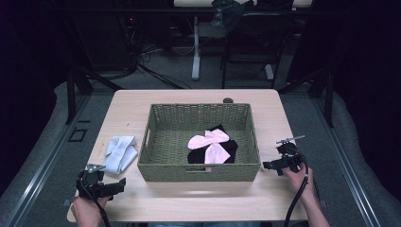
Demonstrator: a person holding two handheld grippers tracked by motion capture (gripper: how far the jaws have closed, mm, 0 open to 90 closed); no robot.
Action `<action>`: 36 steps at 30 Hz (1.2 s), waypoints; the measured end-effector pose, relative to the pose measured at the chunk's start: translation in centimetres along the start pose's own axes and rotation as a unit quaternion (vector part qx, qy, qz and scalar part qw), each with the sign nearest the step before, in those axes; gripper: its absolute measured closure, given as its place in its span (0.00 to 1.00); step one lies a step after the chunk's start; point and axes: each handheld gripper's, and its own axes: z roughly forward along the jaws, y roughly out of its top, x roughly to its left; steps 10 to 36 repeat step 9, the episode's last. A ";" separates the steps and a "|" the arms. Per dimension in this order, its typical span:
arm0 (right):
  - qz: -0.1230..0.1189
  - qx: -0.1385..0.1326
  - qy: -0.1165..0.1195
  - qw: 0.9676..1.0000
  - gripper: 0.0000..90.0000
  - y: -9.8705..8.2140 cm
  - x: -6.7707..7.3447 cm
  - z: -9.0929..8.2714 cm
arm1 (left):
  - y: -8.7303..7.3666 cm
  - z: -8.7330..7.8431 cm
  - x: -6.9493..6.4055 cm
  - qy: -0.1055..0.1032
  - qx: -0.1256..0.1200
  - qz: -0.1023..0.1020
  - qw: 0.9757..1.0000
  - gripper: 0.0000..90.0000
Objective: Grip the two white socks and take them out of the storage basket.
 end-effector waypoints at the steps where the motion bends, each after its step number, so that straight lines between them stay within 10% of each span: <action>1: 0.000 0.000 -0.001 1.000 0.09 0.0 0.0 0.0 | 0.0 0.0 -0.1 0.000 -0.004 -0.001 1.000 0.00; 36: -0.002 0.000 0.000 1.000 0.09 0.0 0.1 0.1 | -0.2 0.3 0.2 -0.005 -0.016 -0.004 1.000 0.00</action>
